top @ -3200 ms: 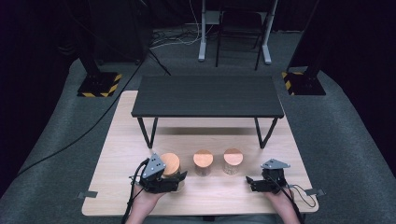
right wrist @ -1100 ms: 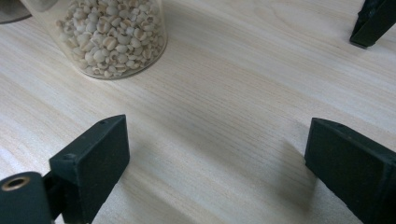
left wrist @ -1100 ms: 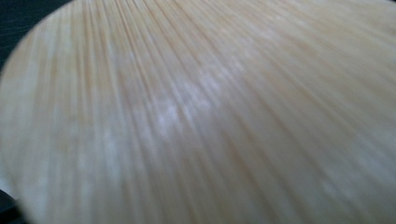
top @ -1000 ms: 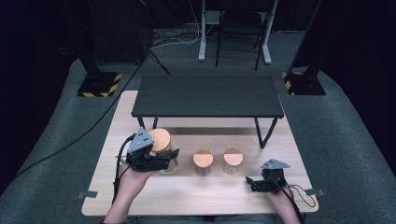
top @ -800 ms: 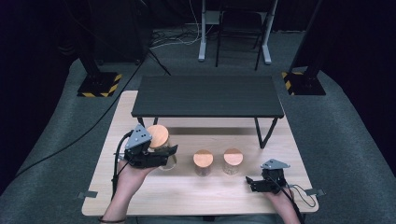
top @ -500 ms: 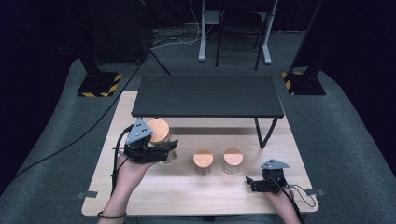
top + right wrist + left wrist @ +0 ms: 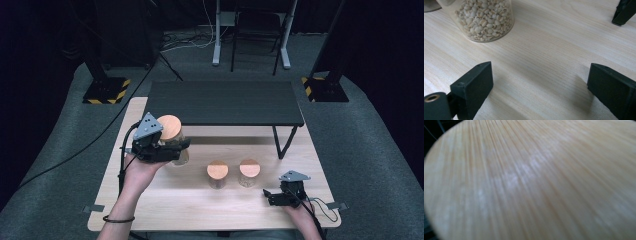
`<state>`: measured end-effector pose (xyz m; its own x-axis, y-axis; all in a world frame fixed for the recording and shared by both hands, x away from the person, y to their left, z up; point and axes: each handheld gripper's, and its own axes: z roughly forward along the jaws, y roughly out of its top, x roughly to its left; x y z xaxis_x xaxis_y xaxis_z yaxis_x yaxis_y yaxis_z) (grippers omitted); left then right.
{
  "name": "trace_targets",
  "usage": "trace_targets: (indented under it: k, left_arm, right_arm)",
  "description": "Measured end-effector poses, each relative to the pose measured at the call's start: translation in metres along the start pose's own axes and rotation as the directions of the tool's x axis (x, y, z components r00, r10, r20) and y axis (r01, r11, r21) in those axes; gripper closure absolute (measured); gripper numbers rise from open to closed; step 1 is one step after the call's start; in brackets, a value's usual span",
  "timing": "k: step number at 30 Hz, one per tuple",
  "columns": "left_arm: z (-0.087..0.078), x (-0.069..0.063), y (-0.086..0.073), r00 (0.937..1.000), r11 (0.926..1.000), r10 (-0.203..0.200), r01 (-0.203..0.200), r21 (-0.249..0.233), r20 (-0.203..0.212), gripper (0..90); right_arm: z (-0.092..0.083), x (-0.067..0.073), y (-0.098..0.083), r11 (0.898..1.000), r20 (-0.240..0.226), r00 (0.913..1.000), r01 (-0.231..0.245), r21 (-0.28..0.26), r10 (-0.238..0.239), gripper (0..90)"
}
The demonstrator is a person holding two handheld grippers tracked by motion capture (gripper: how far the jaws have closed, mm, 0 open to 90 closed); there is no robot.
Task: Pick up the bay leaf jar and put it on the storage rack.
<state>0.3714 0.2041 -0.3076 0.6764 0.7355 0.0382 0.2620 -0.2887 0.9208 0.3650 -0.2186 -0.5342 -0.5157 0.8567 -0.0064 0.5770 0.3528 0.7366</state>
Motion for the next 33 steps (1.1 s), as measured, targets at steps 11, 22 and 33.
trace_targets:
  k: [11,22,33]
  left_arm:
    - [0.007,0.004,0.015,0.9996,0.9998,0.011,-0.011,0.015,-0.026,25.2]
    - [0.008,0.013,0.030,0.9985,0.9995,-0.004,0.006,0.030,-0.054,25.2]
    - [0.011,0.016,0.045,0.9980,0.9996,-0.013,0.014,0.025,-0.061,25.2]
  right_arm:
    - [0.000,0.000,0.000,1.000,-0.001,1.0000,0.001,0.000,-0.001,5.8]
    - [0.000,0.000,0.000,1.000,0.000,1.0000,0.001,-0.001,-0.001,5.7]
    - [0.001,0.000,0.000,1.000,0.001,1.0000,-0.001,-0.002,0.001,5.7]
